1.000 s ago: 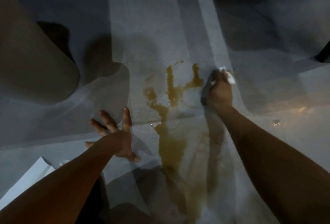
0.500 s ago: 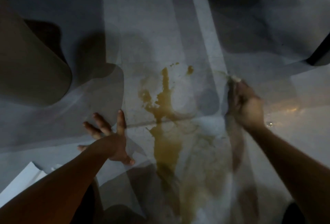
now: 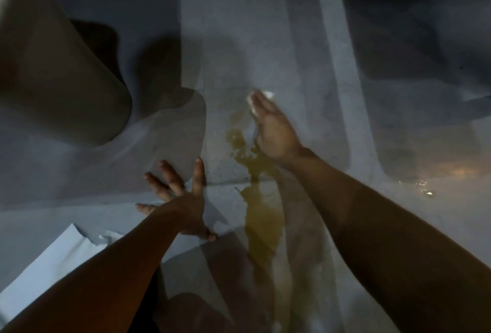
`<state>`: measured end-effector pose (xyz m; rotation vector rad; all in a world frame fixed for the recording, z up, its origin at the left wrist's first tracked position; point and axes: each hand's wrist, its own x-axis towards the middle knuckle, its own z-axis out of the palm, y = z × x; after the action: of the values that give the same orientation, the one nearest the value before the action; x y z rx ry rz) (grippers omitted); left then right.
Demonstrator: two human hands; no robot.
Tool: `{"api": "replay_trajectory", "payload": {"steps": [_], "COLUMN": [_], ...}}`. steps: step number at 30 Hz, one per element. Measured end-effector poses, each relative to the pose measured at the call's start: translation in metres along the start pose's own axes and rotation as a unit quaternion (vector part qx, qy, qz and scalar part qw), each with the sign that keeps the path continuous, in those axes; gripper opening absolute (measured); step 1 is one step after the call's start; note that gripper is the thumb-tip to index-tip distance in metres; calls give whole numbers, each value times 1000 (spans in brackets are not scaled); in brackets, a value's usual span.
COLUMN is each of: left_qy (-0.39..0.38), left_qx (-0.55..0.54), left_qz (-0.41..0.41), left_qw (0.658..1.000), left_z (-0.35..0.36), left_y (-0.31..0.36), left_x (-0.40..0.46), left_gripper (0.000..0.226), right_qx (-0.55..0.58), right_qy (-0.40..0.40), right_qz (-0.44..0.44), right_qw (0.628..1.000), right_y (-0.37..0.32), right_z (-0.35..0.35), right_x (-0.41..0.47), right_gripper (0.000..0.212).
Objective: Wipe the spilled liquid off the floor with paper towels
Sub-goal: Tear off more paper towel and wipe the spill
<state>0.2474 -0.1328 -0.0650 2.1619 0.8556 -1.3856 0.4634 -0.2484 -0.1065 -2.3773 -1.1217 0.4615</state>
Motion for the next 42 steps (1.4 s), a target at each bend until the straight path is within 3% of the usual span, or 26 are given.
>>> {"api": "replay_trajectory", "payload": {"steps": [4,7,10,12,14,16,19,21,24,26,32,35,40,42], "left_qy": [12,12,16,18,20,19,13,13,16,22,29,31,32,31], "left_qx": [-7,-16,-24,-26,-29,-36,-41,-39,-37,-31,-29,-23,-23,-26], "left_qz": [22,37,23,21,22,23,21,21,19,17,18,24,31,30], "left_qw": [1000,999,999,999,999,999,999,999,999,999,999,999,999,999], "left_z": [2,3,4,4,5,5,4,4,3,4,3,5,6,5], "left_y": [-6,-6,-5,-5,-5,-5,-5,-5,-3,-3,-4,-4,-6,-7], "left_x": [-3,-5,-6,-6,-5,-4,-3,-3,-6,-9,-12,-13,-11,-11], "left_gripper": [166,164,163,163,163,164,163,162,163,163,165,164,164,165], "right_qx": [9,-28,-59,-87,-93,-77,-38,-40,-41,-39,86,128,12,-7], "right_qy": [-94,-139,-95,-46,-4,37,59,22,-97,-110,93,82,163,143], "right_qz": [-107,-139,-132,-79,6,80,64,8,-45,-79,63,116,209,156], "right_qw": [990,980,985,992,996,993,995,999,993,990,990,982,964,977], "right_y": [-10,16,48,68,75,65,24,-7,-37,-37,-40,-46,-26,-35], "right_z": [18,8,-16,-30,-33,-31,-6,19,33,30,-5,0,7,5], "right_x": [-65,-127,-169,-168,-140,-93,-29,-18,-64,-109,-191,-208,-214,-220], "right_gripper": [76,64,52,51,60,51,40,47,69,64,28,21,24,24]}}
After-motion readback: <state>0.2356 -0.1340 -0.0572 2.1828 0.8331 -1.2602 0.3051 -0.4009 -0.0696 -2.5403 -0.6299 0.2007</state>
